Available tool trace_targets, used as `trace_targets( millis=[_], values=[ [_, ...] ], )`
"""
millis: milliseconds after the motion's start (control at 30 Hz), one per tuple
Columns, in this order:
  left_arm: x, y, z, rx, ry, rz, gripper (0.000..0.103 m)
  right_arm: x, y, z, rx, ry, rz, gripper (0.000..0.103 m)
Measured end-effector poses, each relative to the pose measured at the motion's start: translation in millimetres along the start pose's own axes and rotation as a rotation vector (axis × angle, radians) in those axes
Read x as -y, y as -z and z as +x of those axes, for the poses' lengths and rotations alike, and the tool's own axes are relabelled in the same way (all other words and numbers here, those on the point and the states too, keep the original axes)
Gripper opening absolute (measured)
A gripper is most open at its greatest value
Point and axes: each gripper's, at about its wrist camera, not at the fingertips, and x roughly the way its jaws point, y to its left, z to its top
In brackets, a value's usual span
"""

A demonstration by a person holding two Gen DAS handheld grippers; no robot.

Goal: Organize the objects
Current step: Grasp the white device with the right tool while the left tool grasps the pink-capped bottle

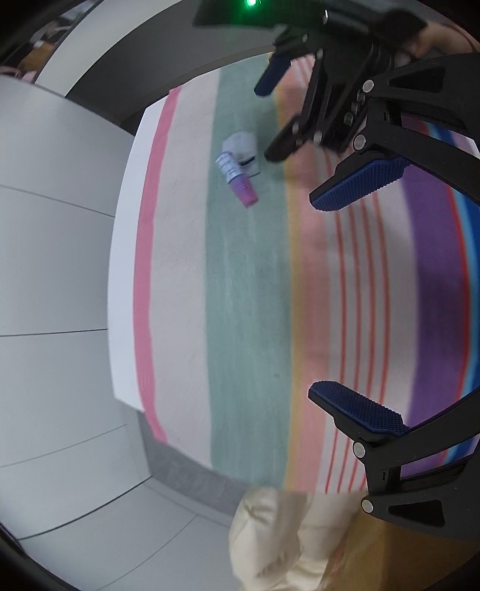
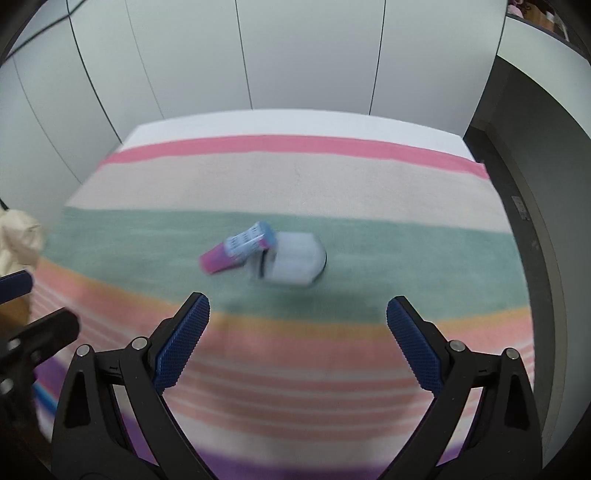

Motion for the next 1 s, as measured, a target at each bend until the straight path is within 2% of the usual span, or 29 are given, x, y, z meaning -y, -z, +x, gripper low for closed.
trace_targets(
  millis=[33,167,200,267,467,733,900,933,1000],
  values=[
    [1,0,4,-0.004,0.004,-0.008,0.095,-1,-1,7,-0.003,0.005,-0.004,0.098],
    [6,-3,24,-0.031,0.028,-0.025,0.095,-5,0,27,0.002,0.011,-0.025,0.081],
    [7,-3,26,-0.034,0.032,-0.028,0.095,-6,1,27,0.017,0.009,-0.033,0.072],
    [11,-3,33,-0.040,0.041,-0.033,0.095,-8,2,25,0.041,0.001,-0.056,0.060],
    [24,-4,45,-0.055,0.075,-0.061,0.095,6,7,21,0.051,-0.015,-0.047,0.060],
    [65,-16,55,-0.057,0.148,-0.116,0.095,54,15,8,0.050,-0.004,0.097,0.060],
    [86,-29,72,-0.066,0.157,-0.189,0.095,75,19,7,0.042,-0.012,0.176,0.060],
    [89,-32,76,-0.066,0.147,-0.201,0.098,77,18,6,0.042,-0.011,0.181,0.060],
    [96,-37,79,-0.049,0.127,-0.203,0.097,79,20,3,0.049,-0.002,0.184,0.060]
  ],
)
